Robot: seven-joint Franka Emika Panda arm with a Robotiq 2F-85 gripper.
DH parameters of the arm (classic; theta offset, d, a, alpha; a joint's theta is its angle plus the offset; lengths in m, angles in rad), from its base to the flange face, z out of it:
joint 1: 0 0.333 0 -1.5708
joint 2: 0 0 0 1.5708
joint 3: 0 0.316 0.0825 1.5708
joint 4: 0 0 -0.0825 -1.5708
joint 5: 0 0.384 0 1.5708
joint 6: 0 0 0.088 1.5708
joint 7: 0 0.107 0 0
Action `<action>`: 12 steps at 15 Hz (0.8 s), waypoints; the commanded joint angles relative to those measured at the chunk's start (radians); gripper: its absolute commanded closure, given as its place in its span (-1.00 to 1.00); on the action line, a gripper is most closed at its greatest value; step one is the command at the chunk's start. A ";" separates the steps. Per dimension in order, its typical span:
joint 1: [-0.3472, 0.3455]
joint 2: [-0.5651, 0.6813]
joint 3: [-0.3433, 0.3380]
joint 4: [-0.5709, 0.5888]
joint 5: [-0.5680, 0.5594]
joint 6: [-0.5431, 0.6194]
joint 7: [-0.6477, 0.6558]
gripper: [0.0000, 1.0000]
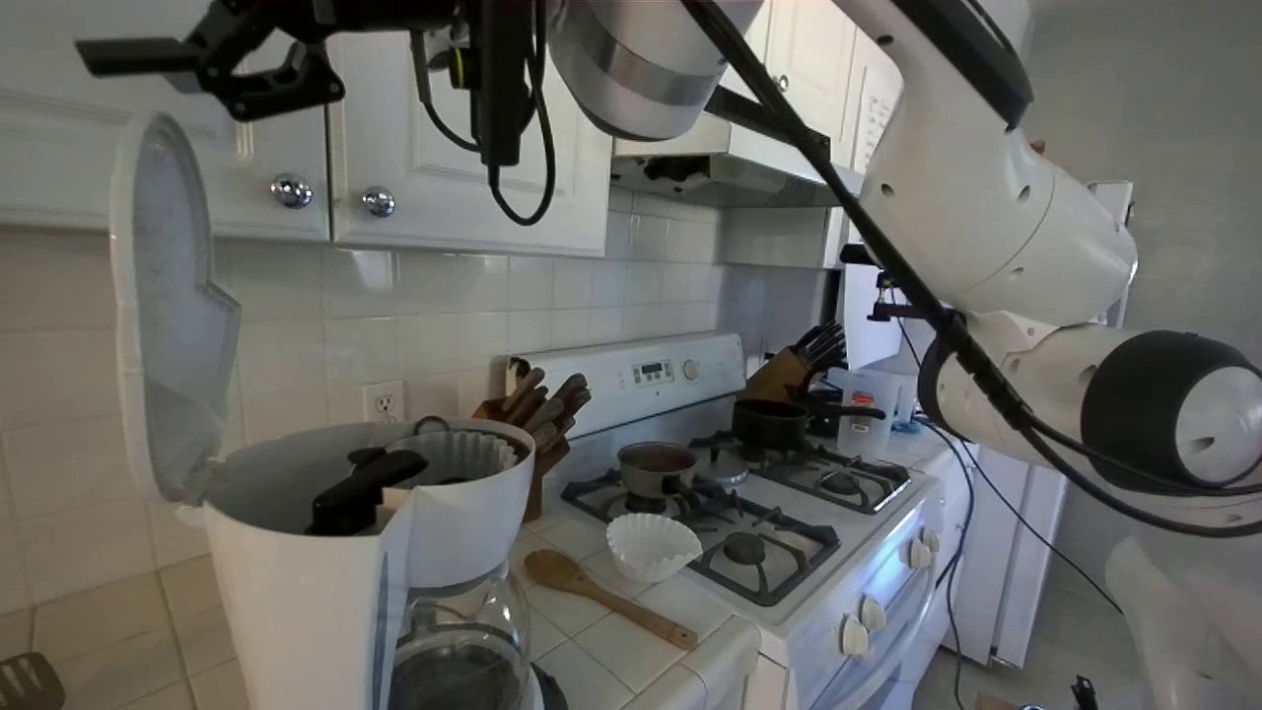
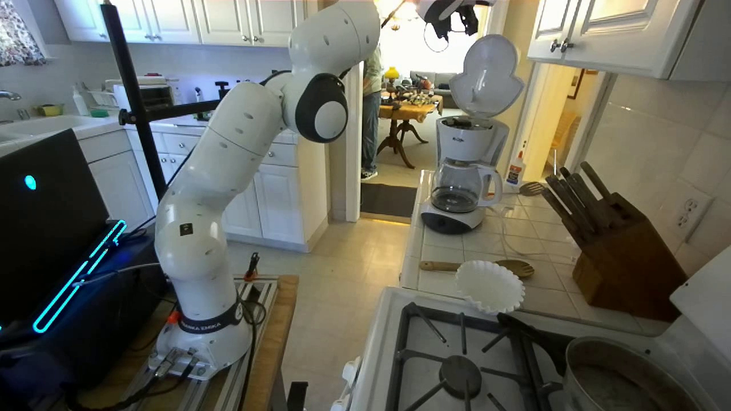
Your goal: Open the lid of the coffee maker
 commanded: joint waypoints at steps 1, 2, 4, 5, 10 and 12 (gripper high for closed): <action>0.048 -0.039 -0.035 -0.015 -0.038 0.181 -0.015 -1.00; 0.064 -0.061 -0.056 -0.036 -0.053 0.229 0.004 -1.00; 0.102 -0.126 -0.131 -0.116 -0.117 0.276 0.114 -1.00; 0.131 -0.174 -0.189 -0.173 -0.175 0.273 0.199 -1.00; 0.260 -0.332 -0.374 -0.384 -0.402 0.240 0.507 -1.00; 0.309 -0.389 -0.428 -0.469 -0.493 0.224 0.634 -1.00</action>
